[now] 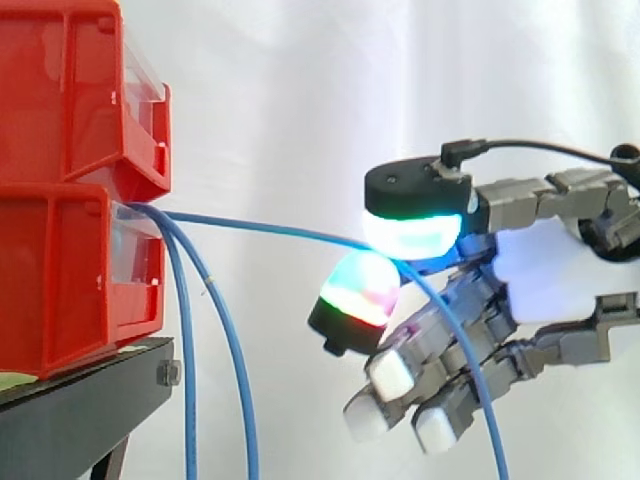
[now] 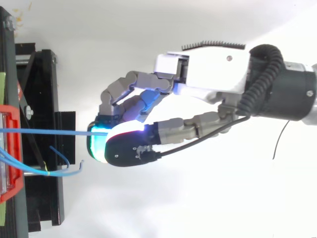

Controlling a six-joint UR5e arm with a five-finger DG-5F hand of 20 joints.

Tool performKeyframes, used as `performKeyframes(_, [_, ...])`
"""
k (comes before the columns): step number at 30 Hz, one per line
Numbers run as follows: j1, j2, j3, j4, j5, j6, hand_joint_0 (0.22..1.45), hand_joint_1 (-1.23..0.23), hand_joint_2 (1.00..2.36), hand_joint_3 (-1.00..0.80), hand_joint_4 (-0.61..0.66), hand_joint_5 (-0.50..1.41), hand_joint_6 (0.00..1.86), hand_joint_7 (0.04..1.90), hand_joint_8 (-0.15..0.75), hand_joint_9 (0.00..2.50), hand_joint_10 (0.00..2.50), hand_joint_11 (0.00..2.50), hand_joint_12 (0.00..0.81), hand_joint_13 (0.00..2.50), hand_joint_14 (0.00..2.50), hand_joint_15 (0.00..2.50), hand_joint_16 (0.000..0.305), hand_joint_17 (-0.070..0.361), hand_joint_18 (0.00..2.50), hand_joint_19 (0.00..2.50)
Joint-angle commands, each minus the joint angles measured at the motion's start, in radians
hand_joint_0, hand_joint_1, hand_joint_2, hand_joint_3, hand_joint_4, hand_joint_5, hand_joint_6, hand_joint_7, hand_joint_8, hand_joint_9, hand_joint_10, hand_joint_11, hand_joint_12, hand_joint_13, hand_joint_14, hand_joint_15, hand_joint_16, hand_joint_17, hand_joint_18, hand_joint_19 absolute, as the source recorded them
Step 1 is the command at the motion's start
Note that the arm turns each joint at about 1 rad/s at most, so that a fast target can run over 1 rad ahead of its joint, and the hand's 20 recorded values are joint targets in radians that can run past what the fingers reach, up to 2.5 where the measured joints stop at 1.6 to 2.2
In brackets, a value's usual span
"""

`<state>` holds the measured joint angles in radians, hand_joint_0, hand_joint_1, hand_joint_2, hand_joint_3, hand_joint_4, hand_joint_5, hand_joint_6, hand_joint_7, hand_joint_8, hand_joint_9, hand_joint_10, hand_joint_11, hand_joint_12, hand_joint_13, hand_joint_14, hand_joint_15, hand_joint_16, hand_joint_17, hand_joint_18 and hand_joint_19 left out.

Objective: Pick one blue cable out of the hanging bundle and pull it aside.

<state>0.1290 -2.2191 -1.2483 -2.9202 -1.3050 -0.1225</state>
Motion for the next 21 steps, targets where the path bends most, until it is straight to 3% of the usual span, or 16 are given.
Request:
performKeyframes(1, [0.000, 0.036, 0.000, -0.071, 0.000, -0.002, 0.52, -0.68, 1.15, 0.16, 0.18, -0.13, 0.93, 0.99, 0.414, 0.87, 0.01, 0.37, 0.458, 0.69, 0.01, 0.37, 0.069, 0.154, 0.69, 0.46])
performKeyframes(4, [-0.002, 0.053, 0.000, -0.105, 0.000, -0.003, 0.54, -0.70, 1.11, 0.15, 0.17, -0.13, 0.93, 0.96, 0.411, 0.87, 0.01, 0.39, 0.451, 0.69, 0.01, 0.37, 0.067, 0.152, 0.68, 0.46])
performKeyframes(6, [-0.002, 0.053, 0.000, -0.111, 0.001, -0.003, 0.57, -0.71, 1.01, 0.17, 0.16, -0.14, 0.94, 0.95, 0.402, 0.87, 0.01, 0.40, 0.441, 0.69, 0.01, 0.38, 0.065, 0.147, 0.67, 0.47])
performKeyframes(21, [0.008, 0.053, 0.000, -0.093, 0.027, 0.001, 0.61, -0.78, 1.02, 0.04, 0.11, -0.16, 0.94, 1.01, 0.343, 0.83, 0.02, 0.44, 0.381, 0.64, 0.01, 0.40, 0.053, 0.119, 0.58, 0.50])
